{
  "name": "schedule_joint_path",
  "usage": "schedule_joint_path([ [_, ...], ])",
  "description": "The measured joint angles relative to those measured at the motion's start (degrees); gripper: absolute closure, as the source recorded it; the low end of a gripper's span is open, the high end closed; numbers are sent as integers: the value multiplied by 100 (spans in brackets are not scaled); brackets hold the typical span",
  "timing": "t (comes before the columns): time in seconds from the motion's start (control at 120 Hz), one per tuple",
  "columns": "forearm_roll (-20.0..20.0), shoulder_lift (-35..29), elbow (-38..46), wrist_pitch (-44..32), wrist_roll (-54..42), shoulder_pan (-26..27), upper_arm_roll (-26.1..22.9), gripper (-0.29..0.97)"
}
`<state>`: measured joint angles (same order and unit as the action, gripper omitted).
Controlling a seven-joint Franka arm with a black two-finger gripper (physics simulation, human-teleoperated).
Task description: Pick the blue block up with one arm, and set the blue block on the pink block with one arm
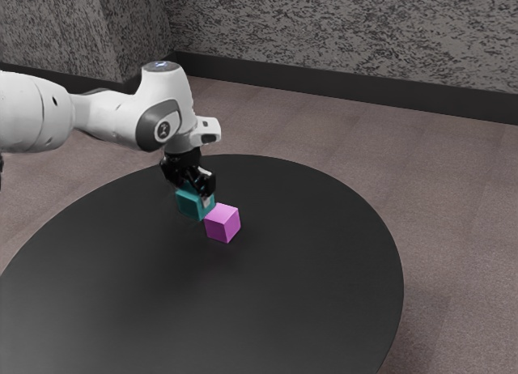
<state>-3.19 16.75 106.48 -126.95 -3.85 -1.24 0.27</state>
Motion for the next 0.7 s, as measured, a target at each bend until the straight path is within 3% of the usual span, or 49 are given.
schedule_joint_path([
  [0.225,376,877,-1184,563,198,-3,-44,34],
  [0.408,425,1063,-1464,716,348,-7,-221,34],
  [0.7,468,938,-1475,834,436,-17,-230,10],
])
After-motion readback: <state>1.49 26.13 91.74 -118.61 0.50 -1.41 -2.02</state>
